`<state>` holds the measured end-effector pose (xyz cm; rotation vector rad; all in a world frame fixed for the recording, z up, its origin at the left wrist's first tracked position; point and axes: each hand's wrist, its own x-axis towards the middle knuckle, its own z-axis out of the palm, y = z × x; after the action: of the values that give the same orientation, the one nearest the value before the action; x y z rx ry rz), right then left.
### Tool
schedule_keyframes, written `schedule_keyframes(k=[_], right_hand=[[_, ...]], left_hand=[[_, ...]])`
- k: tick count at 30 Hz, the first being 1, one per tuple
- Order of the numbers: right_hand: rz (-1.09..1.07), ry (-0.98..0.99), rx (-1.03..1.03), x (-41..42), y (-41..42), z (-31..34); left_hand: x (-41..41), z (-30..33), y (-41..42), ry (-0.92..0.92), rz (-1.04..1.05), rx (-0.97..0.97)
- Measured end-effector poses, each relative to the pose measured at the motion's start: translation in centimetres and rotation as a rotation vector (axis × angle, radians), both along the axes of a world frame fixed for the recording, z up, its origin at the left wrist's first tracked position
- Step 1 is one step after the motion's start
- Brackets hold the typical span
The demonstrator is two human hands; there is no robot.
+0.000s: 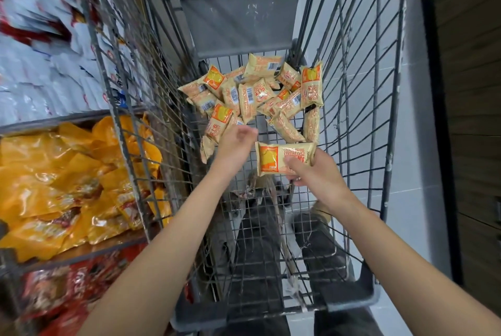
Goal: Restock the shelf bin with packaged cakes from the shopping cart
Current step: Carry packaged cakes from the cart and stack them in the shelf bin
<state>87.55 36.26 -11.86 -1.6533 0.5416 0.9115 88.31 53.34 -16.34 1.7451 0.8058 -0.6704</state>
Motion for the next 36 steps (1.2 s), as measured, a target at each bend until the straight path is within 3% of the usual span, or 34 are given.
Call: schedule_keyframes(k=[4,9,15,19,29,33,36], right_hand=[[-0.025,-0.022,-0.036,0.0,-0.1,-0.5],[-0.056,-0.025,-0.014,-0.3,-0.4,-1.0],[-0.031,-0.023,-0.053,-0.8,-0.6,-1.1],[-0.020,-0.008,-0.087,-0.8,-0.9,-1.2],[-0.138,0.024,-0.181,-1.2,-2.7,-2.2],[-0.240,0.081,-0.163,-1.5,-2.5,-1.8],[-0.340,0.131,-0.119,-1.5,-2.5,-1.4]], left_hand=[[2.7,-4.4,2.8,-0.046,-0.013,0.442],[3.9,-7.9,4.0,0.128,-0.394,0.516],[2.9,-8.3,2.7,0.179,-0.508,0.638],[1.0,-8.7,2.1,0.221,-0.586,0.596],[-2.3,-10.6,-1.5,0.211,-0.346,0.323],[-3.0,-7.4,-2.9,0.097,-0.138,0.184],[-3.7,-3.4,-3.4,-0.108,-0.205,0.109]])
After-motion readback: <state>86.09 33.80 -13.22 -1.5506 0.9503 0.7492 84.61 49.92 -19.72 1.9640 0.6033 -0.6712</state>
